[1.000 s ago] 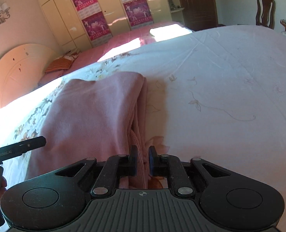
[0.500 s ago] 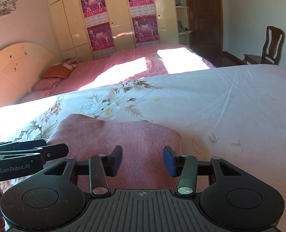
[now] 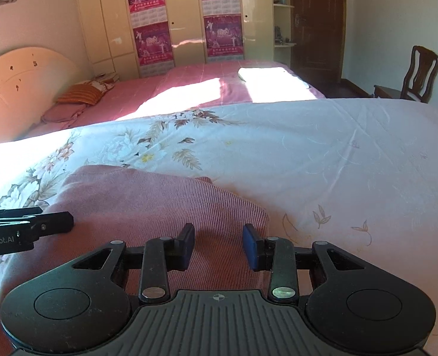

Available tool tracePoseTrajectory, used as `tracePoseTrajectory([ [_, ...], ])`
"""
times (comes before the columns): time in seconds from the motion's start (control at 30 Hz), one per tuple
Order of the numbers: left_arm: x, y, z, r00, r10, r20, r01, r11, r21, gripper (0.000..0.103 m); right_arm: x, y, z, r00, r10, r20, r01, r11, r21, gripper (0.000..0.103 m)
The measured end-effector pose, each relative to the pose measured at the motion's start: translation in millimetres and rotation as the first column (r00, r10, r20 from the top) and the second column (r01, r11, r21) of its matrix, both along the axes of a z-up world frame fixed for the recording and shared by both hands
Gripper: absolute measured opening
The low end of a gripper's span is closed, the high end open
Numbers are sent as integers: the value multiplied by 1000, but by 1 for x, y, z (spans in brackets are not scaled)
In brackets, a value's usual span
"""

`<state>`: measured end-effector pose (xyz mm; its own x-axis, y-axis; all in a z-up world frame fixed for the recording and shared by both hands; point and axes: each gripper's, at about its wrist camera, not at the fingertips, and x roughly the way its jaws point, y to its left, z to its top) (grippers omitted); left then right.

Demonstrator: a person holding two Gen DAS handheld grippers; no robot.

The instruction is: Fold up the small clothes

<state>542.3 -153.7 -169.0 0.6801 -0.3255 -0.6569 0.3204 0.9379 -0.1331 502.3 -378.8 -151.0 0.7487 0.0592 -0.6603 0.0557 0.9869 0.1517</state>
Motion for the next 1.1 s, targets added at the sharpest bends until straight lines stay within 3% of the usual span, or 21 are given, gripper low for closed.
tracePoseTrajectory([
  [0.23, -43, -2, 7, 1000, -20, -7, 20, 1000, 12, 68, -40, 14, 13, 999, 39, 16, -39, 999, 25, 36],
  [0.4, -48, -12, -9, 1000, -23, -16, 25, 997, 78, 73, -40, 15, -18, 997, 37, -63, -39, 999, -28, 36],
  [0.53, -48, -11, -6, 999, -5, -34, 8, 997, 79, 73, -43, 20, -16, 997, 49, -61, -53, 996, -69, 36],
  [0.83, -70, -3, 4, 999, 5, -43, -2, 998, 63, 71, -81, 27, 8, 996, 87, -26, -88, 995, -42, 36],
  [1.1, -101, 1, 1, 999, 3, -36, -1, 998, 68, 73, -113, 31, -2, 992, 120, -43, -123, 991, -60, 36],
])
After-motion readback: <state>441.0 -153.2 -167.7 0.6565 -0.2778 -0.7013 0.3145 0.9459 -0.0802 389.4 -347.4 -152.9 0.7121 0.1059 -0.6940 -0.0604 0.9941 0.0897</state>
